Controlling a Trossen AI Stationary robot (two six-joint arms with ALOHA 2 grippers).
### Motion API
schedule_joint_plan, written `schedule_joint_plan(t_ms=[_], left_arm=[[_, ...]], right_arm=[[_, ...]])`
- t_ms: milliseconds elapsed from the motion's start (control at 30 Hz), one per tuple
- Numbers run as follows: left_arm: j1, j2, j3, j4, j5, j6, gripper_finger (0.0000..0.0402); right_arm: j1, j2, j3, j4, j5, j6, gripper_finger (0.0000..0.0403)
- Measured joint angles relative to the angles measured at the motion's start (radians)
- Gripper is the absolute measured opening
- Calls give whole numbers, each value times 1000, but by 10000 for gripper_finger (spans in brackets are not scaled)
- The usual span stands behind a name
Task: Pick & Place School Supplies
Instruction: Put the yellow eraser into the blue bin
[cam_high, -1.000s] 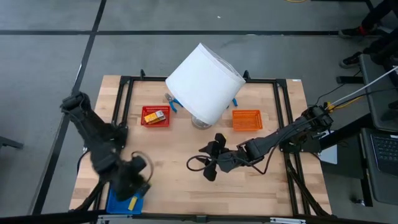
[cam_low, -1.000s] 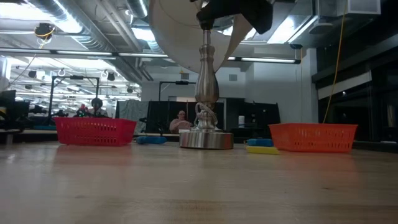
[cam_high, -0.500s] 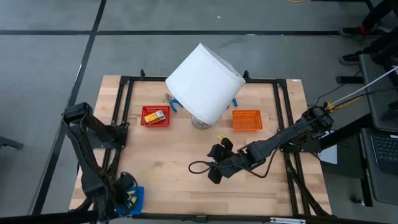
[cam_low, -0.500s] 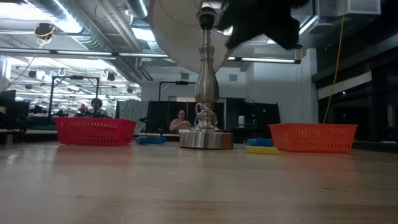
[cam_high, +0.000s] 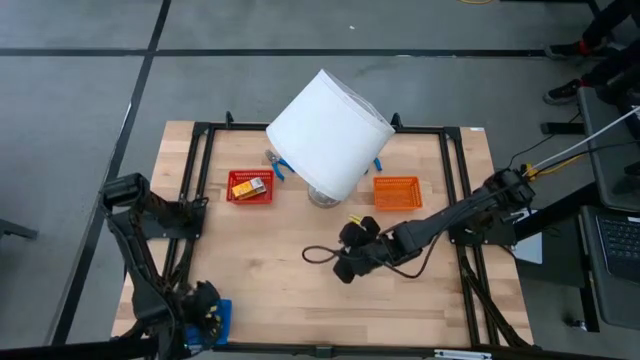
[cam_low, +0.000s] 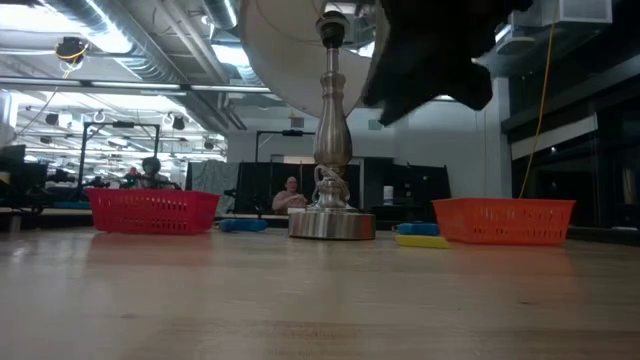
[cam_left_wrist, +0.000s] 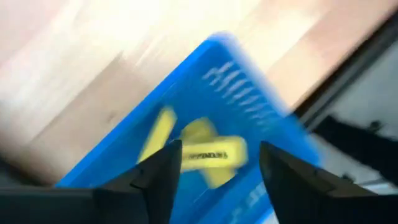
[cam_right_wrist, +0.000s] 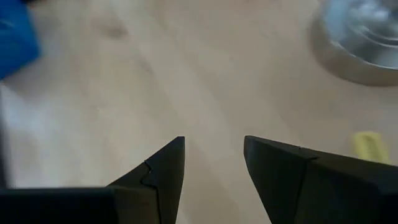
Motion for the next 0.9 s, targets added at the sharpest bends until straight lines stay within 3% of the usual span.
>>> schedule_joint_plan(t_ms=[200,333,567,900], left_arm=[[-25,0,72,-18,-387,89,228],[-11,-2,112,-52,-536,194,220],[45,-2,176,-53,-618,433,221],[139,-2,241,-54,-563,609,235]], right_arm=[[-122,0,-15,-121,-39,-57,168],[-216,0,-86,-113,-115,-125,168],[-329,0,-231,-59,-264,-265,168],[-364,0,-245,-19,-283,-407,168]])
